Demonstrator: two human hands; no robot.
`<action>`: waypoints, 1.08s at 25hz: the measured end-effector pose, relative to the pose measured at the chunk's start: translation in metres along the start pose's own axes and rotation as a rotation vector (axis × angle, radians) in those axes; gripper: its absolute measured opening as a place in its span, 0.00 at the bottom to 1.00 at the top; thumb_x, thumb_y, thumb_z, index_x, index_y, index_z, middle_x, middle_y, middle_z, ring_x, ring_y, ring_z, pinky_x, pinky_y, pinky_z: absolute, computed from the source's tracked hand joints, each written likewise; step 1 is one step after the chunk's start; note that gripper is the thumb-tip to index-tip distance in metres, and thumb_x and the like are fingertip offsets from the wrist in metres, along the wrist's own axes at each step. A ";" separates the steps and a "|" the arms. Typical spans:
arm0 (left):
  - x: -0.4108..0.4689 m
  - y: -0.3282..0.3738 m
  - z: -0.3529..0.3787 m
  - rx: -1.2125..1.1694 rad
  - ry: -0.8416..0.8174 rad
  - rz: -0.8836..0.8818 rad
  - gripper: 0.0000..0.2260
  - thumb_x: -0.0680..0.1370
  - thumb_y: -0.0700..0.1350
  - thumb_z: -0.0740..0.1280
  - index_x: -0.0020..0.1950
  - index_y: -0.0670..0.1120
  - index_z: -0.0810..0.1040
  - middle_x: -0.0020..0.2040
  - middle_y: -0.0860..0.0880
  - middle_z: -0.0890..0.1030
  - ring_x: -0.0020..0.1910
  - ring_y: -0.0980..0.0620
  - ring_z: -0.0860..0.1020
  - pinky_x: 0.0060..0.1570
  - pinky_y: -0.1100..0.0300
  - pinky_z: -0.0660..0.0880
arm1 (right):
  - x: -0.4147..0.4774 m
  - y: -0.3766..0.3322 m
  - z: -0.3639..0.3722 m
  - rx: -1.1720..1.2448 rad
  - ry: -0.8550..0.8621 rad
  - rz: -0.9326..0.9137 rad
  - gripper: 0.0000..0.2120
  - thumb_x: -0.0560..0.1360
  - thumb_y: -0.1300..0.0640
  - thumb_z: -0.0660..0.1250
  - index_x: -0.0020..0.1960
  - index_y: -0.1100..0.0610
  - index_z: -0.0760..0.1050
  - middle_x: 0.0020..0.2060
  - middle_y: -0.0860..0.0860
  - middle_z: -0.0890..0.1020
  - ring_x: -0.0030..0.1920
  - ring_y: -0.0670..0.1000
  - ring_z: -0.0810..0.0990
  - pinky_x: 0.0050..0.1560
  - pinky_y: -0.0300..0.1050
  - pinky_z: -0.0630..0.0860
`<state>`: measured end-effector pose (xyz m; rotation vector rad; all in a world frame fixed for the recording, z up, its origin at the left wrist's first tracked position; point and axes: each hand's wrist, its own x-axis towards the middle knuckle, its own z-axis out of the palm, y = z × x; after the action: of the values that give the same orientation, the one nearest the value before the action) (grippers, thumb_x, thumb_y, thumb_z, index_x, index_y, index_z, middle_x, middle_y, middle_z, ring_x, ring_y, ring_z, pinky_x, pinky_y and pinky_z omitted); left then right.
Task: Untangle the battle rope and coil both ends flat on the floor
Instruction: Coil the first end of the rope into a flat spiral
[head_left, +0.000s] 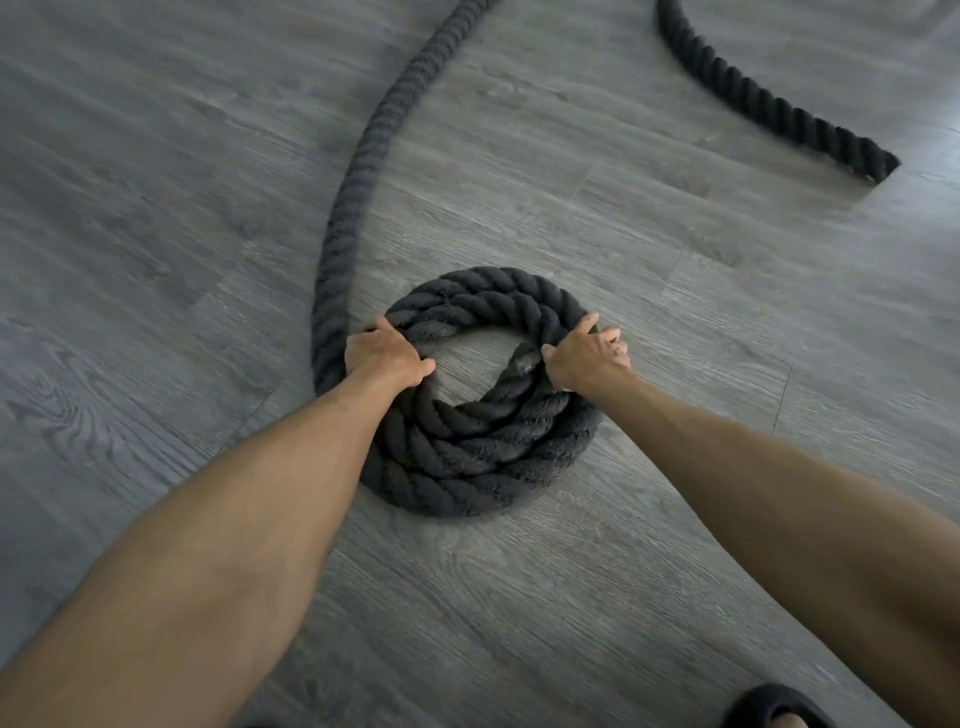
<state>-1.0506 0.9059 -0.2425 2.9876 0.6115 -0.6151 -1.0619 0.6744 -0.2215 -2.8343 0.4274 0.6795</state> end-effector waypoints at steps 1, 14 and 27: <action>0.002 -0.002 0.000 0.010 -0.016 0.002 0.46 0.71 0.69 0.67 0.74 0.38 0.57 0.69 0.42 0.72 0.66 0.44 0.74 0.56 0.56 0.72 | -0.002 -0.004 0.000 -0.013 -0.023 0.004 0.48 0.80 0.33 0.55 0.81 0.64 0.38 0.76 0.72 0.55 0.75 0.69 0.60 0.73 0.58 0.61; 0.034 0.016 -0.031 0.043 -0.003 0.463 0.53 0.71 0.62 0.73 0.80 0.49 0.38 0.79 0.36 0.51 0.76 0.33 0.54 0.71 0.38 0.60 | 0.033 -0.034 -0.011 -0.027 -0.166 -0.063 0.65 0.65 0.30 0.75 0.81 0.51 0.33 0.78 0.70 0.44 0.77 0.71 0.51 0.71 0.71 0.58; 0.060 0.002 -0.053 0.163 -0.054 0.314 0.46 0.72 0.65 0.69 0.75 0.36 0.53 0.63 0.40 0.77 0.58 0.42 0.78 0.48 0.51 0.71 | -0.031 -0.088 0.028 0.141 -0.178 0.247 0.63 0.69 0.32 0.73 0.80 0.52 0.29 0.76 0.66 0.29 0.77 0.72 0.35 0.67 0.80 0.57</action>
<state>-0.9793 0.9323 -0.2165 3.1053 0.0865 -0.7478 -1.0710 0.7717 -0.2208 -2.5857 0.7698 0.9007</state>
